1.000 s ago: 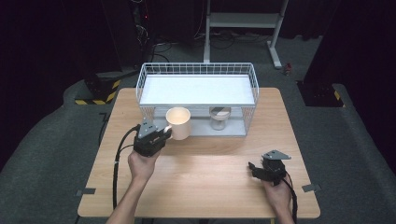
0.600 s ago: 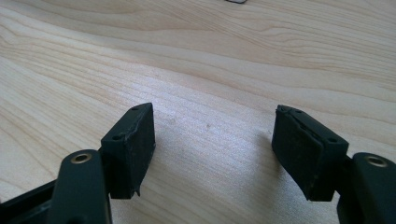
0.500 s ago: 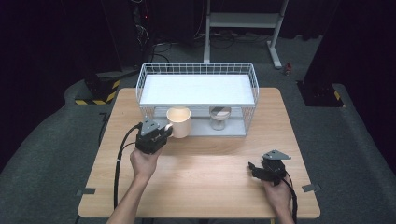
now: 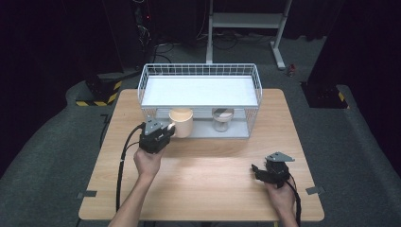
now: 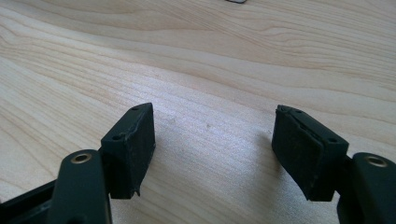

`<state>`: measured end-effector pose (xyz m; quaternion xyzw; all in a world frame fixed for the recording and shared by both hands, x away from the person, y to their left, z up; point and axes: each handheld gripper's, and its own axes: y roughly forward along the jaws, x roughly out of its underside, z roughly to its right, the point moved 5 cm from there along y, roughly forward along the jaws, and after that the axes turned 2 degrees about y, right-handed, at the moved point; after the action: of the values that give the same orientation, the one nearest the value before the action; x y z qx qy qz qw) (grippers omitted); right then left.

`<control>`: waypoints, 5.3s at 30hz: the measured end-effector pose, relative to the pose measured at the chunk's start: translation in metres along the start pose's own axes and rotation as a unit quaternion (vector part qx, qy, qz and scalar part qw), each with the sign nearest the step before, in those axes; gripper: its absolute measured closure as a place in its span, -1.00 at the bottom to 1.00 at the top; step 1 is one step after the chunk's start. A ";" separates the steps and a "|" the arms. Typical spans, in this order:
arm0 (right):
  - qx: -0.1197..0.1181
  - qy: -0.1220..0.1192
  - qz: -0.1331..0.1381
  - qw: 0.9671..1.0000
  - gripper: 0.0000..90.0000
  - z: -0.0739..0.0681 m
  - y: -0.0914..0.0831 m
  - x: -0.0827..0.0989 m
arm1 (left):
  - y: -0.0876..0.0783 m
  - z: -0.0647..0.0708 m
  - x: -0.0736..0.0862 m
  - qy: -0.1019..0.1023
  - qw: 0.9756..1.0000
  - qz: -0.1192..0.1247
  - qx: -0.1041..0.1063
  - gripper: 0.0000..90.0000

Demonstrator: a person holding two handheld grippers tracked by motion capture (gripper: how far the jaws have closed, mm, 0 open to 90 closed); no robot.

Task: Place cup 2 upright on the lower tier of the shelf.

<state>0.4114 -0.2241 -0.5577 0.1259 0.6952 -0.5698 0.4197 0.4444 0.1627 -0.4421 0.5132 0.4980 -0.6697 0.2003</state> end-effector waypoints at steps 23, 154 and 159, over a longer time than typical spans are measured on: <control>-0.001 0.006 -0.002 1.000 -0.32 0.000 0.000 0.000 | 0.022 -0.007 0.003 -0.008 1.000 0.002 -0.015 0.78; -0.002 0.002 -0.001 1.000 -0.33 0.000 0.000 0.000 | 0.066 -0.017 0.024 -0.042 0.998 -0.040 -0.040 -0.06; -0.002 0.002 -0.001 1.000 -0.33 0.000 0.000 0.000 | 0.058 -0.018 0.026 -0.040 0.998 -0.042 -0.040 -0.06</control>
<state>0.4110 -0.2241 -0.5579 0.1254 0.6977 -0.5684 0.4176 0.4882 0.1603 -0.4915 0.4564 0.5368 -0.6770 0.2126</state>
